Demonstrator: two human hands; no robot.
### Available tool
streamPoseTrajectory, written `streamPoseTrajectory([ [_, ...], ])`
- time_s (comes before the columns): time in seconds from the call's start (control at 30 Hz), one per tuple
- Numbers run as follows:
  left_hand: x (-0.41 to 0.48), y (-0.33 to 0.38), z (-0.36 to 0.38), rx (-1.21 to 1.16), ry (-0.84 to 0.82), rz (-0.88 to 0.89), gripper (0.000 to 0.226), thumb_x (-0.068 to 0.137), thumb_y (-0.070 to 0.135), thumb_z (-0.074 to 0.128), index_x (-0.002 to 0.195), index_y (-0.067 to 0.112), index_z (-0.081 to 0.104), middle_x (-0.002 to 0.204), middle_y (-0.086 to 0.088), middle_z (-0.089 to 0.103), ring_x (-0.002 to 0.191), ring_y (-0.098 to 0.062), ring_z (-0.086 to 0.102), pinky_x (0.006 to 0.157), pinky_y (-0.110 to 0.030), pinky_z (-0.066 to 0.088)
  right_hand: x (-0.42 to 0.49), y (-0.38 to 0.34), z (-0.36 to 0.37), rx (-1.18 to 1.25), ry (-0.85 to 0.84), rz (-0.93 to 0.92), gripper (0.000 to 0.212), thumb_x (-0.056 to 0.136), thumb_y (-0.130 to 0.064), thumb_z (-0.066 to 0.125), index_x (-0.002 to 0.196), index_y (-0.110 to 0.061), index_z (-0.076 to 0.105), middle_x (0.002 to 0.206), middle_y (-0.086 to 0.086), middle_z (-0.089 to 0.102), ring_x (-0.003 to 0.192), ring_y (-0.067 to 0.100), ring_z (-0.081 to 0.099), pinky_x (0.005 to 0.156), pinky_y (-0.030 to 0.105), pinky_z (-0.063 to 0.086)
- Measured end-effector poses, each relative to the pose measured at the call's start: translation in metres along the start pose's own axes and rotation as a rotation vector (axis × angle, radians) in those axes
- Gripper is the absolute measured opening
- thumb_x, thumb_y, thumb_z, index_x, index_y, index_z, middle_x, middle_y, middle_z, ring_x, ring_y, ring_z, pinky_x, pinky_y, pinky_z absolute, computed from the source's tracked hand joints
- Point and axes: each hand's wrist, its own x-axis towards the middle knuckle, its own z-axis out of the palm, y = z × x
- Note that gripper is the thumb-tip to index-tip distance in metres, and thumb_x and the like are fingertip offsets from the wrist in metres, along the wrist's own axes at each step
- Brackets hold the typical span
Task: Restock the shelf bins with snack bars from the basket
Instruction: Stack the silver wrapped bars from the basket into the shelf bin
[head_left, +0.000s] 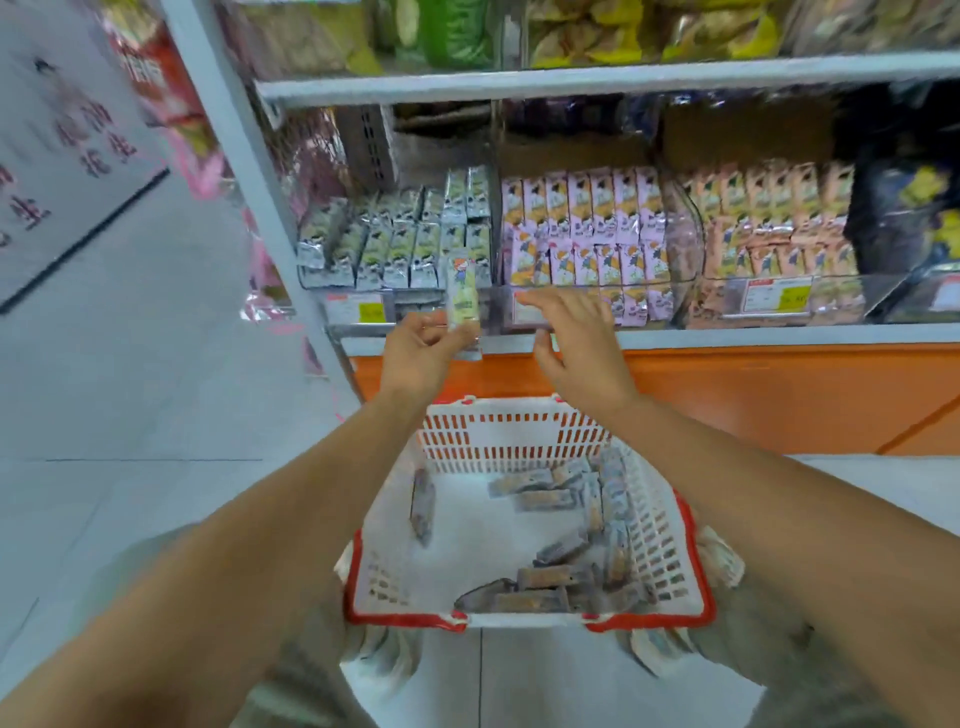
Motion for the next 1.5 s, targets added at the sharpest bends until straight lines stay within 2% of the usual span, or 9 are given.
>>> streamPoseTrajectory([
  [0.17, 0.046, 0.034, -0.024, 0.049, 0.064, -0.022, 0.033, 0.082, 0.026, 0.077, 0.104, 0.005, 0.066, 0.098, -0.008, 0.071, 0.08, -0.015, 0.065, 0.068, -0.027, 0.05, 0.049, -0.007, -0.003, -0.066, -0.015, 0.016, 0.041, 0.095, -0.013, 0.047, 0.135, -0.017, 0.048, 0.138, 0.002, 0.049, 0.128, 0.021, 0.039, 0.106, 0.035, 0.021],
  [0.33, 0.09, 0.053, -0.028, 0.191, 0.116, -0.03, 0.041, 0.086, 0.039, 0.07, 0.11, 0.006, 0.065, 0.105, -0.002, 0.066, 0.097, -0.018, 0.057, 0.081, -0.026, 0.041, 0.088, 0.006, 0.008, -0.047, -0.094, 0.074, 0.049, 0.097, -0.013, 0.045, 0.145, -0.017, 0.039, 0.153, 0.002, 0.035, 0.142, 0.019, 0.028, 0.114, 0.036, 0.017],
  [0.43, 0.117, 0.06, -0.026, 0.291, 0.117, 0.001, 0.04, 0.09, 0.042, 0.064, 0.096, 0.002, 0.068, 0.089, -0.011, 0.068, 0.07, -0.02, 0.053, 0.072, -0.03, 0.043, 0.113, 0.015, 0.017, -0.038, -0.129, 0.066, 0.052, 0.1, -0.018, 0.043, 0.15, -0.018, 0.032, 0.158, 0.001, 0.026, 0.146, 0.019, 0.021, 0.118, 0.04, 0.015],
  [0.53, 0.139, 0.066, -0.023, 0.427, 0.129, -0.007, 0.038, 0.092, 0.044, 0.061, 0.077, 0.009, 0.065, 0.051, -0.003, 0.046, 0.047, -0.017, 0.038, 0.052, -0.028, 0.033, 0.143, 0.017, 0.024, -0.041, -0.146, 0.047, 0.052, 0.101, -0.024, 0.043, 0.151, -0.02, 0.031, 0.16, 0.0, 0.021, 0.147, 0.019, 0.018, 0.12, 0.042, 0.013],
  [0.83, 0.203, 0.063, -0.01, 0.73, 0.146, 0.088, 0.052, 0.092, 0.05, 0.057, 0.056, 0.014, 0.049, 0.045, -0.003, 0.038, 0.047, -0.026, 0.04, 0.053, -0.027, 0.029, 0.227, 0.012, 0.047, -0.271, -0.427, 0.071, 0.072, 0.096, -0.048, 0.049, 0.155, -0.023, 0.016, 0.163, 0.0, 0.012, 0.15, 0.023, 0.004, 0.12, 0.043, 0.006],
  [1.0, 0.212, 0.059, -0.005, 0.818, 0.161, 0.169, 0.048, 0.094, 0.054, 0.05, 0.081, 0.014, 0.073, 0.066, -0.011, 0.064, 0.078, -0.032, 0.063, 0.075, -0.038, 0.05, 0.219, 0.013, 0.054, -0.209, -0.295, 0.082, 0.064, 0.097, -0.041, 0.052, 0.152, -0.023, 0.027, 0.16, 0.0, 0.023, 0.148, 0.021, 0.015, 0.118, 0.041, 0.012],
  [1.1, 0.211, 0.056, -0.002, 0.891, 0.14, 0.204, 0.049, 0.099, 0.045, 0.041, 0.087, 0.008, 0.07, 0.085, -0.019, 0.066, 0.103, -0.034, 0.051, 0.097, -0.042, 0.038, 0.218, 0.013, 0.055, -0.186, -0.251, 0.08, 0.057, 0.097, -0.036, 0.053, 0.149, -0.022, 0.034, 0.157, 0.001, 0.03, 0.145, 0.021, 0.023, 0.116, 0.038, 0.016],
  [1.23, 0.212, 0.051, -0.002, 0.973, 0.095, 0.21, 0.047, 0.093, 0.04, 0.05, 0.107, -0.003, 0.065, 0.136, -0.019, 0.052, 0.131, -0.036, 0.034, 0.104, -0.045, 0.029, 0.218, 0.013, 0.055, -0.232, -0.205, 0.059, 0.054, 0.096, -0.034, 0.055, 0.146, -0.021, 0.04, 0.154, 0.002, 0.036, 0.141, 0.021, 0.033, 0.118, 0.038, 0.011],
  [1.5, 0.226, 0.046, -0.002, 0.973, 0.054, 0.254, 0.053, 0.09, 0.039, 0.056, 0.136, 0.013, 0.052, 0.128, -0.016, 0.059, 0.13, -0.036, 0.038, 0.112, -0.043, 0.02, 0.223, 0.012, 0.056, -0.28, -0.168, 0.053, 0.05, 0.093, -0.031, 0.061, 0.14, -0.02, 0.049, 0.143, 0.002, 0.05, 0.132, 0.021, 0.045, 0.118, 0.039, 0.011],
])
